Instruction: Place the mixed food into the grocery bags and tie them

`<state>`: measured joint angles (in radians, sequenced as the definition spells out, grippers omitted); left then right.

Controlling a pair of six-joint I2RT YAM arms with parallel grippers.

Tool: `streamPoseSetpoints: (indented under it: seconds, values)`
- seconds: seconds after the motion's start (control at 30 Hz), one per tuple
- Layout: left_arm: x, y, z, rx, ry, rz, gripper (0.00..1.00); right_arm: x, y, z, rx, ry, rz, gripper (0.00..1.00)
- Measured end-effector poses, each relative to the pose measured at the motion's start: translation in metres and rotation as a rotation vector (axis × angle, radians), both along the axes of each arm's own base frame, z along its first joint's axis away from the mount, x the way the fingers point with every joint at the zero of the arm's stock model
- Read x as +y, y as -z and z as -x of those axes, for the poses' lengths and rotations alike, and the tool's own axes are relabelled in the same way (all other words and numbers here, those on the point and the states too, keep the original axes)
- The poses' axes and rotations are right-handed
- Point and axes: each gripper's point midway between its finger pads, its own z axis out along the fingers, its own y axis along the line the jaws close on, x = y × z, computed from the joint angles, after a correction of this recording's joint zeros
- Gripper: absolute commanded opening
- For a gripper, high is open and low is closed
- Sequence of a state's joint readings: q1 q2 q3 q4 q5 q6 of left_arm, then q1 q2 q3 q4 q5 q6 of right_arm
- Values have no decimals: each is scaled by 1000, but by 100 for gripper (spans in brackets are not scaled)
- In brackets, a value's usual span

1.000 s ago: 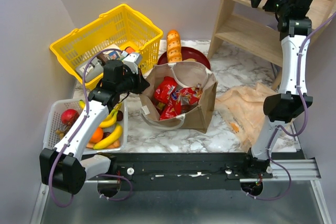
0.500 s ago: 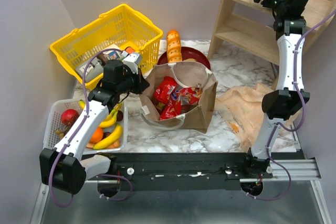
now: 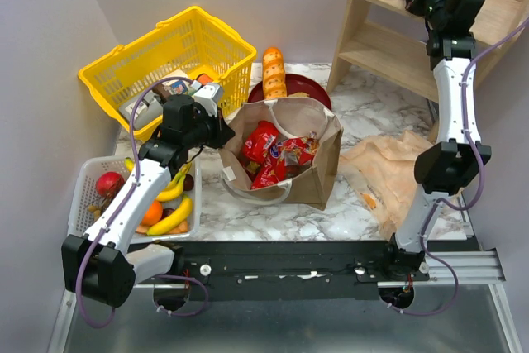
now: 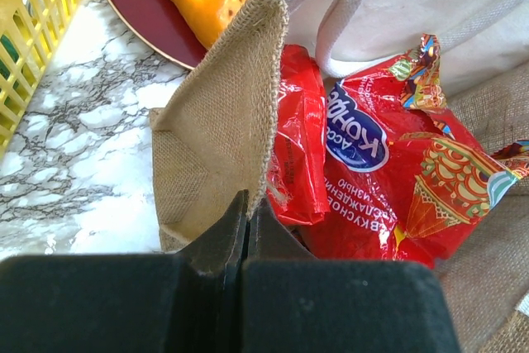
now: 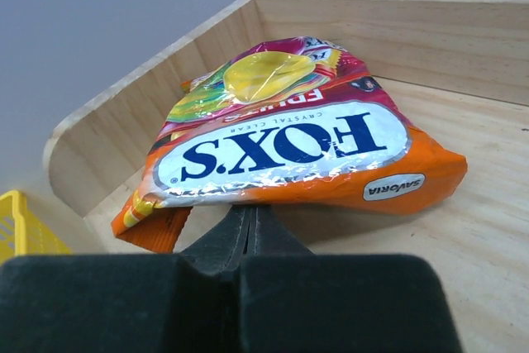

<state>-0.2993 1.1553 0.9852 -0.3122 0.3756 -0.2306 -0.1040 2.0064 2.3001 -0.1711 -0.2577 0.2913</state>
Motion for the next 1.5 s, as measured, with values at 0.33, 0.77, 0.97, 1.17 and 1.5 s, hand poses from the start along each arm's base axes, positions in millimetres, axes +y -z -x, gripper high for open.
streamPoseSetpoints:
  seconds: [0.33,0.77,0.97,1.17,1.5]
  values:
    - [0,0,1,0,2,-1,0,26,-70,74,-163,-91,39,1]
    - [-1,0,1,1,2,0,0,27,-122,106,-261,-57,165,100]
    - [-1,0,1,1,2,0,0,9,-41,52,-44,2,162,100]
    - [-1,0,1,1,2,0,0,0,-7,35,45,55,199,100]
    - [0,0,1,1,2,0,0,6,-4,21,42,104,291,100]
